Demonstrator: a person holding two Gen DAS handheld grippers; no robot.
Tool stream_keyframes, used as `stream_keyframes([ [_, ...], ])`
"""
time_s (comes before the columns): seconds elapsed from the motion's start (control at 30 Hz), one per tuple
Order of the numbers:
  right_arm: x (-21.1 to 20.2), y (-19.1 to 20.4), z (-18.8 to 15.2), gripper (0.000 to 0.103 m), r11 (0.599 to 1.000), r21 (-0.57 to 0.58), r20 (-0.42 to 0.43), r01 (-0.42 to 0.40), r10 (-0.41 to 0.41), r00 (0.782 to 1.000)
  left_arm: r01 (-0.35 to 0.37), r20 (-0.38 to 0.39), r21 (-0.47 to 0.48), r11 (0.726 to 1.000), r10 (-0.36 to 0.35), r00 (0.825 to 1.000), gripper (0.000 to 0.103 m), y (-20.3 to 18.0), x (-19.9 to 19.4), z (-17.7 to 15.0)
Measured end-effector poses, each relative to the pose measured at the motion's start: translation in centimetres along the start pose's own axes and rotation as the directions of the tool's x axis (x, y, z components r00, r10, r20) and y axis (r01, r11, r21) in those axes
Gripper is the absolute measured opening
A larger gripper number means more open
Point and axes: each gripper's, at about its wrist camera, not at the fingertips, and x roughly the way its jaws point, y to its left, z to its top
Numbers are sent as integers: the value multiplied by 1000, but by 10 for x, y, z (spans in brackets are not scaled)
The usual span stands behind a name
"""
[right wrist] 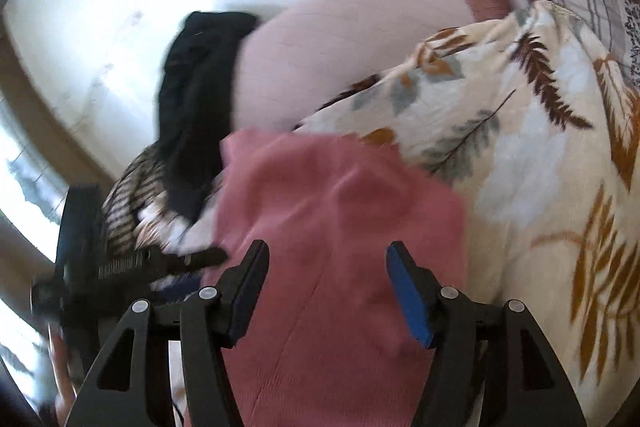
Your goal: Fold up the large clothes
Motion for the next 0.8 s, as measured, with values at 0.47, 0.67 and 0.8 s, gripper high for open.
stream_keyframes([
  [0.47,-14,14,-38,66,972,-174,-38,160,-169,985,-119,48,211,970,111,993,72,-1,-29,-103],
  [0.67,-38,-8,-4,65,985,-38,32,166,-165,986,-68,15,182,981,67,998,68,1,-54,-84],
  [0.8,-34,-21,22,67,988,28,76,155,-157,985,-28,17,139,990,26,1000,68,-6,-53,-55],
])
